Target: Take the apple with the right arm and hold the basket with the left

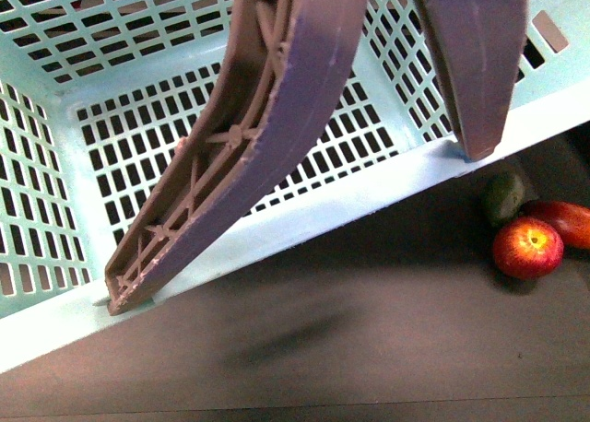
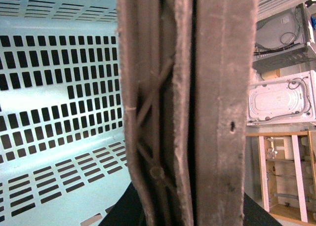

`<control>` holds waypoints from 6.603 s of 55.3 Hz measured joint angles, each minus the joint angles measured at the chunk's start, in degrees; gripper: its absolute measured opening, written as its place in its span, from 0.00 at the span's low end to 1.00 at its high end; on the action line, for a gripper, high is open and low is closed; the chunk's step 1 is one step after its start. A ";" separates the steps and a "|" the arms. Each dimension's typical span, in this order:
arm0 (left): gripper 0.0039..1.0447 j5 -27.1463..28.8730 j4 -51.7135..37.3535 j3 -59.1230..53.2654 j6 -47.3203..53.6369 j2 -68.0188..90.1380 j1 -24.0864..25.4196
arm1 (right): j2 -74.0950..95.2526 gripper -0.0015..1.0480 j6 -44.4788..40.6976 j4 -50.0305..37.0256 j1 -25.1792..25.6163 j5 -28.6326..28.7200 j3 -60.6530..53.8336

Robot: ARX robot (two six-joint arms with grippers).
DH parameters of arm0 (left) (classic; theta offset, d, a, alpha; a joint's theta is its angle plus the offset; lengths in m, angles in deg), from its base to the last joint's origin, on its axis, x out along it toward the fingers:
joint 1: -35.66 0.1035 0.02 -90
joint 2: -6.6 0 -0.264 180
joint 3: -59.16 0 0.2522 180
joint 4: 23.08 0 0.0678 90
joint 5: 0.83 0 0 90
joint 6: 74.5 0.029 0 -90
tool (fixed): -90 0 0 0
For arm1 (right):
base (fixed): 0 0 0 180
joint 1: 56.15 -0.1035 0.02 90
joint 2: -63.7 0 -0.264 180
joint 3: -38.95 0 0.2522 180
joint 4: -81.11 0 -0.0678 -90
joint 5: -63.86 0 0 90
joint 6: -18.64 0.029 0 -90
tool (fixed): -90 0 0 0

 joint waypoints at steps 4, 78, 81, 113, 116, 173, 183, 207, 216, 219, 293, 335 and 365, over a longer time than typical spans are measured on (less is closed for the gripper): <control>0.16 0.00 0.00 0.00 0.04 0.00 0.00 | 0.00 0.92 0.00 0.00 0.00 0.00 0.00; 0.16 -0.17 -0.09 -0.02 0.20 0.00 -0.09 | 83.34 0.92 2.38 -16.24 11.96 3.78 19.89; 0.16 -0.22 -0.09 0.00 0.20 0.00 -0.09 | 92.11 0.92 2.12 -19.04 11.63 2.80 23.34; 0.16 -0.26 -0.09 -0.02 0.17 0.00 -0.11 | 125.39 0.92 4.72 -19.28 5.09 -4.13 47.76; 0.16 -0.24 -0.09 0.00 0.17 0.00 -0.11 | 126.46 0.92 5.03 -19.08 4.68 -4.13 48.85; 0.16 -0.22 -0.09 0.00 0.20 0.00 -0.09 | 140.93 0.83 7.39 -12.50 5.05 -4.59 64.98; 0.16 -0.24 -0.09 0.00 0.20 0.00 -0.11 | 141.00 0.75 7.54 -14.03 4.70 -4.13 64.13; 0.16 -0.22 -0.09 0.00 0.17 0.00 -0.09 | 130.38 0.72 2.01 -24.72 6.43 -2.32 49.00; 0.16 -0.17 -0.09 0.00 0.20 0.00 -0.09 | 119.32 0.72 -3.67 -26.01 8.50 -0.87 41.72; 0.16 -0.22 -0.11 0.00 0.20 0.00 -0.09 | 115.82 0.72 -5.05 -25.51 9.07 0.20 39.93; 0.16 -0.24 -0.09 -0.02 0.20 0.00 -0.09 | 73.05 0.71 1.60 -13.75 -29.81 -5.60 45.03; 0.15 0.17 -0.09 -0.33 0.35 0.11 -0.09 | 61.29 0.92 2.89 -7.61 -21.66 -20.79 39.15; 0.15 -0.48 -0.17 -0.33 -0.13 0.11 -0.07 | 54.69 0.59 0.66 -28.96 -16.94 -16.20 25.09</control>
